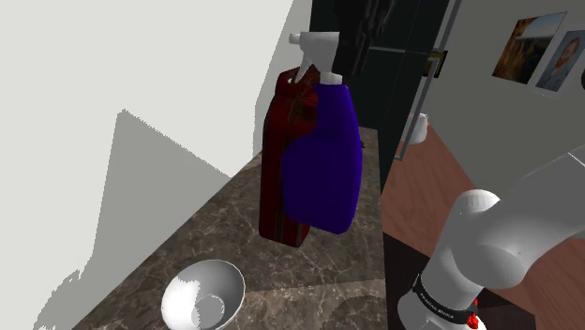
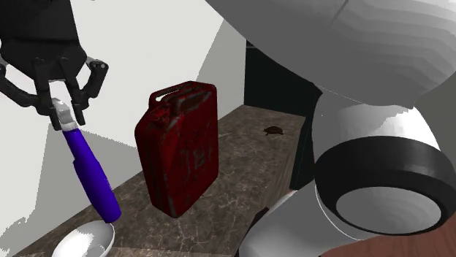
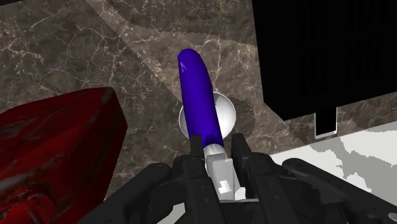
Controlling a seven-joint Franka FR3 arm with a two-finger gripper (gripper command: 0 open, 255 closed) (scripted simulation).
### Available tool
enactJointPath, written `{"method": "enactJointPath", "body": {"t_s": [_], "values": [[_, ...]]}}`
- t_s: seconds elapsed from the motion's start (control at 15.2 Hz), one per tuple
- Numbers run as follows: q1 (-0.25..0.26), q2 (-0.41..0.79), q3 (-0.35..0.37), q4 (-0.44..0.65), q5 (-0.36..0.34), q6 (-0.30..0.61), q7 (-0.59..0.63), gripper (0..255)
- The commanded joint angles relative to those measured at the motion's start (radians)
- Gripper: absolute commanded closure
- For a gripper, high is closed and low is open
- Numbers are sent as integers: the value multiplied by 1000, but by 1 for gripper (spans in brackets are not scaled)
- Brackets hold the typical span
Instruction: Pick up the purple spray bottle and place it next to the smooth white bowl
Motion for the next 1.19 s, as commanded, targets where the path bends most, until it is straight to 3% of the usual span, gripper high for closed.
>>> {"method": "enactJointPath", "body": {"t_s": [0.0,0.13,1.12], "values": [[-6,51,61,80,-4,-17,67,255],[-12,103,125,148,-17,-26,129,255],[28,-73,73,-222,44,175,51,255]]}}
